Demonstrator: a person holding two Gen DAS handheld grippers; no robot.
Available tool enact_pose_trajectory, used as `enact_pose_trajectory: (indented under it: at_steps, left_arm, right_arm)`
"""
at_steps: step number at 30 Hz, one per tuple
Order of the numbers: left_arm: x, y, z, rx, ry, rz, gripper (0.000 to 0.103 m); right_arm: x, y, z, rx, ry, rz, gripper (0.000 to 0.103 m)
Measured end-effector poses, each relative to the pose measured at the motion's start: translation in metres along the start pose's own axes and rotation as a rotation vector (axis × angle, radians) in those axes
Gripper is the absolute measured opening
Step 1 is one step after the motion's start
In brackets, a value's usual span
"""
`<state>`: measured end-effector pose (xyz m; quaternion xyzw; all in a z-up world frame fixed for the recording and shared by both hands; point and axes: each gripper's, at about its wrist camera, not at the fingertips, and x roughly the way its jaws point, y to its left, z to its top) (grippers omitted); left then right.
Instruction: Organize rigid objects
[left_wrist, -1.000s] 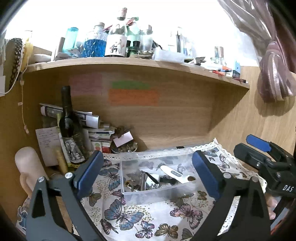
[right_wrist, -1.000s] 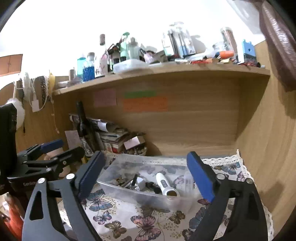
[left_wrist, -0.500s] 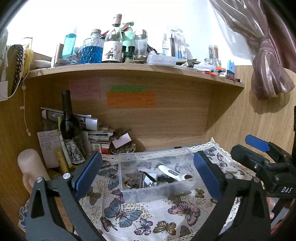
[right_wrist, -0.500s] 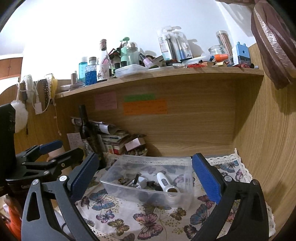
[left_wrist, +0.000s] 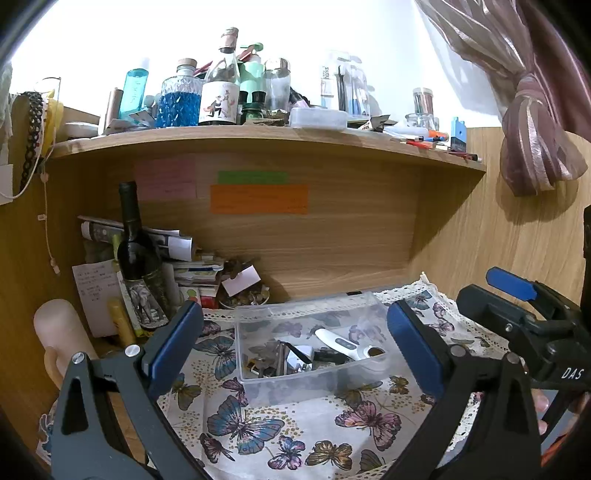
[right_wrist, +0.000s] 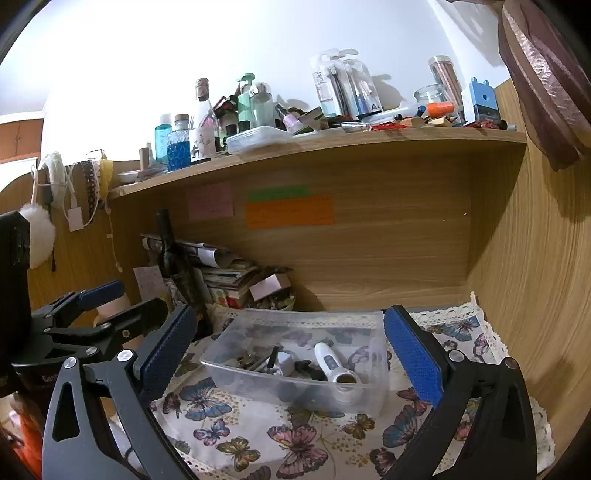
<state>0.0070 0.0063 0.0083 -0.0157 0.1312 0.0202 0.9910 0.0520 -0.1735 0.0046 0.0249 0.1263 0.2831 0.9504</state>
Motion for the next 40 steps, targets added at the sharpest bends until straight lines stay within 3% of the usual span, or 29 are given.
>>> enact_pose_trajectory:
  at_steps: [40]
  left_arm:
    - [-0.0029, -0.0009, 0.0015, -0.009, -0.014, -0.021, 0.102]
  right_arm:
    - [0.0061, 0.0017, -0.0018, -0.009, 0.018, -0.002, 0.102]
